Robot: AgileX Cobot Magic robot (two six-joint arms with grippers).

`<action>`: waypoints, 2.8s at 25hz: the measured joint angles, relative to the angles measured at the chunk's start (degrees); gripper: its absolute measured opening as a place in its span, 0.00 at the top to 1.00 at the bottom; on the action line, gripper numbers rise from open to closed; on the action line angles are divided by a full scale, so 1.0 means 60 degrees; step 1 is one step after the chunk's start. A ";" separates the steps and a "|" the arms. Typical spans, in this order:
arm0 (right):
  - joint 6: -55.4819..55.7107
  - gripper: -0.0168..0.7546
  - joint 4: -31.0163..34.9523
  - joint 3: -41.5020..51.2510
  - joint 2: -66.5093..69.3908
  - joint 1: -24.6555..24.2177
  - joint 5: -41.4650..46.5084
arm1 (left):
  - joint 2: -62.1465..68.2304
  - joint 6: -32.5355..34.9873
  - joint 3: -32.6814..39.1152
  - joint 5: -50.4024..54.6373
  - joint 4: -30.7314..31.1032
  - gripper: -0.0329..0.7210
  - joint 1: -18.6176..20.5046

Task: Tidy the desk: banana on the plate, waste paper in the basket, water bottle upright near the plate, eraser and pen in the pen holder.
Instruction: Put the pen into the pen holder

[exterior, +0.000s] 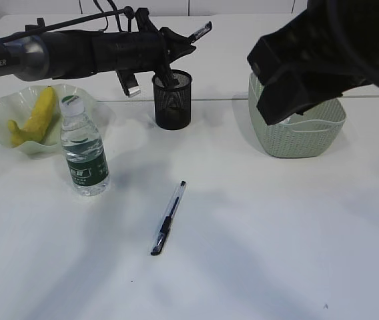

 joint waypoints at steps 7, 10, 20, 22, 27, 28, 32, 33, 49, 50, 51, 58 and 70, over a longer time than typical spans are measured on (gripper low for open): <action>0.0000 0.63 -0.0010 0.0000 0.0000 0.0000 0.0000 | 0.0000 -0.0535 0.0000 0.0000 0.0000 0.92 0.0000; 0.0000 0.63 -0.0010 0.0000 0.0000 0.0000 0.0000 | 0.0000 -0.0557 0.0000 0.0000 0.0000 0.92 0.0000; 0.0000 0.63 -0.0023 0.0000 0.0000 0.0000 0.0000 | 0.0000 -0.0557 0.0000 -0.0034 0.0000 0.88 0.0073; 0.0000 0.63 -0.0023 0.0000 0.0000 0.0000 0.0000 | 0.0000 -0.0557 0.0000 -0.0034 0.0000 0.85 0.0073; 0.0000 0.63 -0.0023 0.0000 0.0000 0.0000 0.0000 | 0.0000 -0.0563 0.0000 -0.0034 0.0000 0.82 0.0073; 0.0000 0.63 -0.0032 0.0000 0.0000 0.0000 0.0000 | 0.0000 -0.0563 0.0000 -0.0034 0.0000 0.82 0.0073; 0.0013 0.63 -0.0032 0.0000 0.0000 0.0000 0.0000 | 0.0000 -0.0563 0.0000 -0.0034 0.0000 0.76 0.0073; 0.0013 0.63 -0.0032 0.0000 0.0000 0.0000 0.0000 | 0.0000 -0.0563 0.0000 -0.0034 0.0000 0.73 0.0073; 0.0013 0.63 -0.0032 0.0000 0.0000 0.0000 0.0000 | 0.0000 0.0432 0.0000 0.0158 0.0000 0.63 0.0073; 0.0013 0.63 -0.0032 0.0000 0.0000 0.0000 0.0000 | 0.0000 0.0633 0.0000 0.0227 0.0000 0.63 0.0073; 0.0013 0.63 -0.0032 0.0000 0.0000 0.0000 0.0000 | 0.0000 0.0790 0.0000 0.0267 0.0000 0.63 0.0073; 0.0022 0.63 -0.0046 0.0000 0.0000 0.0000 0.0000 | 0.0000 0.2447 0.0000 0.1082 0.0018 0.64 0.0073; 0.0022 0.63 -0.0046 0.0000 0.0000 0.0000 0.0000 | 0.0000 0.5556 0.0000 0.3312 0.1677 0.65 0.0450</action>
